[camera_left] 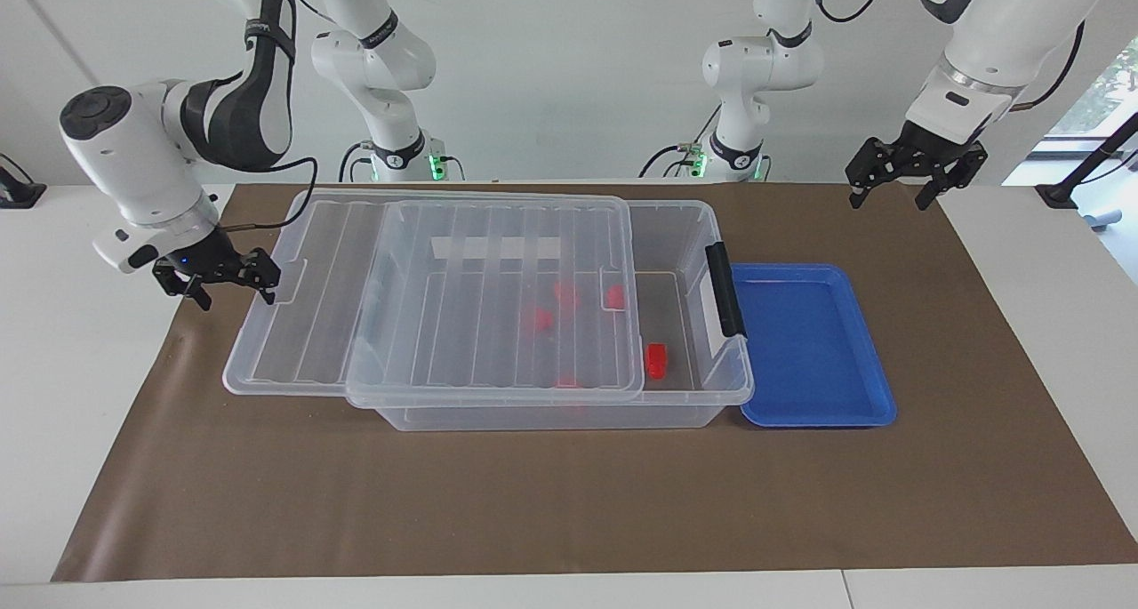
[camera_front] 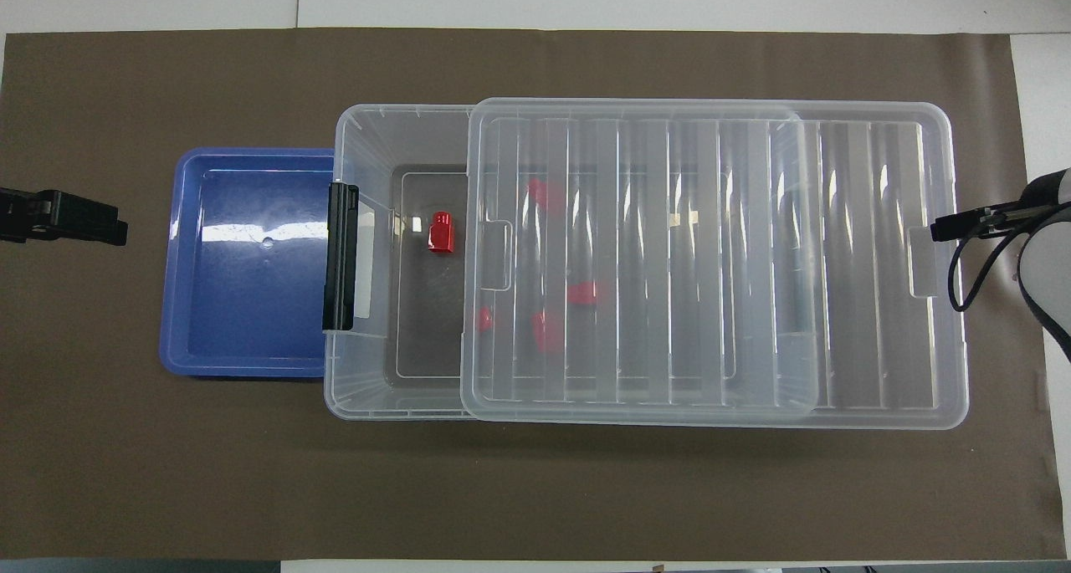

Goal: Place red block in blue tray from box
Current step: 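Slide the clear lid away from the tray with the right gripper, then reach the left gripper into the open box toward a red block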

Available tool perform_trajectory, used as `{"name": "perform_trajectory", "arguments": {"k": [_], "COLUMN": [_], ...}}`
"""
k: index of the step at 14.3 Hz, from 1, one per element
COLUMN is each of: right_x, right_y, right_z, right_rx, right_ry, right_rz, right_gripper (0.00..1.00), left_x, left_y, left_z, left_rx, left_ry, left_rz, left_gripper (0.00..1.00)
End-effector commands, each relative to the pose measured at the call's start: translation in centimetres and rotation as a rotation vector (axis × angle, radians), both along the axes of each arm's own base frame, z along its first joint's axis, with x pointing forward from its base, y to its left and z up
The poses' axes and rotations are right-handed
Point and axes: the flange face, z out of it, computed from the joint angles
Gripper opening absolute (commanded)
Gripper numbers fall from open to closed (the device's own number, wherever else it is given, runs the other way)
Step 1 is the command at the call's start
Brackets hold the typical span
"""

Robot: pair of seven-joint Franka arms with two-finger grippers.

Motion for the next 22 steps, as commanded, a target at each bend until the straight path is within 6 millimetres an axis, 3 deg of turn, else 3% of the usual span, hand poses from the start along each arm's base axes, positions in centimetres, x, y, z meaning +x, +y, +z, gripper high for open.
{"name": "perform_trajectory", "arguments": {"k": [1, 10, 16, 19, 22], "right_x": [-0.6, -1.2, -1.3, -0.5, 0.3], "right_y": [-1.5, -4.1, -4.2, -3.6, -2.8], "right_z": [0.2, 0.2, 0.2, 1.2, 3.1], "right_rx": [-0.009, -0.015, -0.013, -0.004, 0.004], "right_ry": [-0.012, -0.009, -0.004, 0.008, 0.026], "right_rz": [0.025, 0.043, 0.05, 0.049, 0.033], "right_gripper": [1.0, 1.0, 1.0, 1.0, 1.0], "left_x": [-0.7, -0.7, -0.7, -0.8, -1.0], "left_y": [0.1, 0.0, -0.5, -1.6, -5.0], "left_z": [0.0, 0.1, 0.2, 0.0, -0.5], "left_rx": [-0.005, -0.006, -0.006, -0.005, 0.004], "left_ry": [-0.018, -0.02, -0.026, -0.024, -0.015], "left_rz": [-0.01, -0.012, -0.016, -0.035, -0.073], "left_gripper": [1.0, 1.0, 1.0, 1.0, 1.0]}}
